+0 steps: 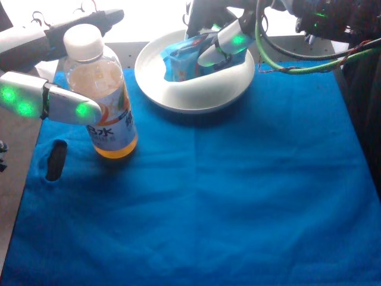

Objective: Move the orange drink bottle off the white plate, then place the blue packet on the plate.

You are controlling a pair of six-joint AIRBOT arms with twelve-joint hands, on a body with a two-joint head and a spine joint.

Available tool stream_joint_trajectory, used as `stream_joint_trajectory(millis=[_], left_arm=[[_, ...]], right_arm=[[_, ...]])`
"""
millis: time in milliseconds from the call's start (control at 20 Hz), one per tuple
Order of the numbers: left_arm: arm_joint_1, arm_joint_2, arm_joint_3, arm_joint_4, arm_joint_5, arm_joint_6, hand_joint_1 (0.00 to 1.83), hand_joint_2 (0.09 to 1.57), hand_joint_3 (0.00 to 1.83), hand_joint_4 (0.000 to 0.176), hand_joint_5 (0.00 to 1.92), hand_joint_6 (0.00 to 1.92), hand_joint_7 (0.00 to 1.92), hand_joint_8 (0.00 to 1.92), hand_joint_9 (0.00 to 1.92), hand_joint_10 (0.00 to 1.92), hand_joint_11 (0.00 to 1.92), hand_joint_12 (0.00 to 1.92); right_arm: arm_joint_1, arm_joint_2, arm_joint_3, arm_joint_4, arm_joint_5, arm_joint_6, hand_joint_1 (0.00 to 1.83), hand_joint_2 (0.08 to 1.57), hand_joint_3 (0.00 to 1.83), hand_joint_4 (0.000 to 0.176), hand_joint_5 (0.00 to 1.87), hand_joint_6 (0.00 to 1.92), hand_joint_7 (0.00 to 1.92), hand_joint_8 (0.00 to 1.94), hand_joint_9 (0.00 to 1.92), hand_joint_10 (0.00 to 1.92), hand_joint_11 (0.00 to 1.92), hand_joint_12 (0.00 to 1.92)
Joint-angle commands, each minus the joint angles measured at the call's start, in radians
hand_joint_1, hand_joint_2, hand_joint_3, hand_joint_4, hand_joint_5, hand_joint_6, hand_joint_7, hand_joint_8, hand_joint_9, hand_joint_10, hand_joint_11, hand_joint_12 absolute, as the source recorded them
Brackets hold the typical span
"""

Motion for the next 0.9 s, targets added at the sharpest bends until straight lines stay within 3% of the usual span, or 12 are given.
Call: stream_joint_trajectory(millis=[0, 50, 100, 350, 400, 500, 550, 600, 650, 700, 750, 850], left_arm=[[-0.017, -0.001, 0.002, -0.056, -0.107, -0.007, 0.58, 0.67, 0.0, 0.176, 0.0, 0.0, 0.01, 0.0, 0.05, 0.01, 0.11, 0.11], [-0.017, -0.001, 0.002, -0.056, -0.108, -0.007, 0.59, 0.67, 0.0, 0.176, 0.0, 0.0, 0.01, 0.0, 0.05, 0.01, 0.11, 0.11], [-0.017, -0.001, 0.001, -0.056, -0.108, -0.007, 0.59, 0.67, 0.0, 0.176, 0.0, 0.0, 0.02, 0.0, 0.07, 0.01, 0.13, 0.12], [-0.017, -0.002, 0.001, -0.057, -0.108, -0.007, 0.55, 0.67, 0.0, 0.176, 0.0, 0.0, 0.01, 0.0, 0.07, 0.01, 0.14, 0.14], [-0.017, -0.002, 0.001, -0.057, -0.108, -0.007, 0.55, 0.68, 0.0, 0.176, 0.0, 0.0, 0.0, 0.0, 0.07, 0.0, 0.12, 0.14], [-0.017, -0.002, 0.0, -0.058, -0.108, -0.007, 0.56, 0.67, 0.0, 0.176, 0.0, 0.0, 0.02, 0.0, 0.06, 0.0, 0.12, 0.14], [-0.017, -0.002, 0.001, -0.058, -0.108, -0.007, 0.56, 0.67, 0.0, 0.176, 0.0, 0.0, 0.01, 0.0, 0.06, 0.0, 0.12, 0.15], [-0.017, -0.002, 0.001, -0.058, -0.108, -0.007, 0.56, 0.67, 0.0, 0.176, 0.0, 0.0, 0.0, 0.0, 0.06, 0.0, 0.1, 0.14], [-0.017, -0.003, 0.001, -0.058, -0.107, -0.007, 0.56, 0.66, 0.0, 0.176, 0.0, 0.0, 0.0, 0.0, 0.06, 0.0, 0.1, 0.14], [-0.017, -0.003, 0.001, -0.062, -0.107, -0.007, 0.56, 0.67, 0.0, 0.176, 0.0, 0.0, 0.01, 0.0, 0.07, 0.0, 0.11, 0.15], [-0.017, -0.003, 0.001, -0.063, -0.107, -0.007, 0.56, 0.67, 0.0, 0.176, 0.0, 0.0, 0.01, 0.0, 0.07, 0.0, 0.11, 0.15], [-0.017, -0.002, 0.004, -0.07, -0.107, -0.006, 0.54, 0.68, 0.0, 0.176, 0.0, 0.0, 0.01, 0.0, 0.09, 0.01, 0.1, 0.15]], right_arm=[[0.01, -0.002, 0.009, 0.065, 0.053, 0.003, 1.21, 1.0, 0.0, 0.0, 1.28, 0.44, 0.69, 1.63, 0.58, 1.89, 0.64, 1.92], [0.006, -0.005, 0.011, 0.067, 0.053, 0.003, 1.21, 1.0, 0.0, 0.0, 1.28, 0.45, 0.77, 1.34, 0.53, 1.72, 0.48, 1.92], [0.0, -0.007, 0.014, 0.068, 0.051, 0.003, 1.21, 1.0, 0.0, 0.0, 1.28, 0.43, 0.77, 1.32, 0.5, 1.73, 0.45, 1.92], [-0.022, -0.008, 0.013, 0.081, 0.049, 0.004, 1.2, 1.0, 0.0, 0.0, 1.28, 0.45, 0.65, 1.65, 0.42, 1.91, 0.46, 1.92], [-0.023, -0.008, 0.013, 0.081, 0.049, 0.004, 1.19, 1.0, 0.0, 0.0, 1.26, 0.48, 0.68, 1.43, 0.42, 1.83, 0.4, 1.92], [-0.023, -0.008, 0.013, 0.081, 0.049, 0.005, 1.15, 0.9, 0.0, 0.0, 0.95, 0.06, 0.7, 0.94, 0.37, 1.53, 0.28, 1.91], [-0.023, -0.009, 0.013, 0.081, 0.049, 0.005, 1.06, 0.84, 0.0, 0.045, 0.73, 0.01, 0.69, 0.38, 0.45, 0.86, 0.21, 1.51], [-0.023, -0.009, 0.013, 0.081, 0.049, 0.005, 1.0, 0.8, 0.0, 0.106, 0.57, 0.01, 0.7, 0.12, 0.51, 0.47, 0.22, 1.25], [-0.023, -0.009, 0.014, 0.081, 0.049, 0.005, 0.98, 0.76, 0.0, 0.123, 0.48, 0.0, 0.63, 0.02, 0.54, 0.2, 0.2, 1.04], [-0.023, -0.008, 0.017, 0.081, 0.049, 0.006, 0.88, 0.7, 0.0, 0.173, 0.18, 0.0, 0.29, 0.0, 0.31, 0.01, 0.04, 0.88], [-0.023, -0.008, 0.019, 0.08, 0.049, 0.008, 0.88, 0.7, 0.0, 0.173, 0.18, 0.0, 0.29, 0.0, 0.31, 0.01, 0.04, 0.88], [-0.023, -0.005, 0.028, 0.05, 0.052, 0.052, 0.86, 0.68, 0.0, 0.176, 0.01, 0.0, 0.06, 0.01, 0.1, 0.01, 0.0, 0.52]])
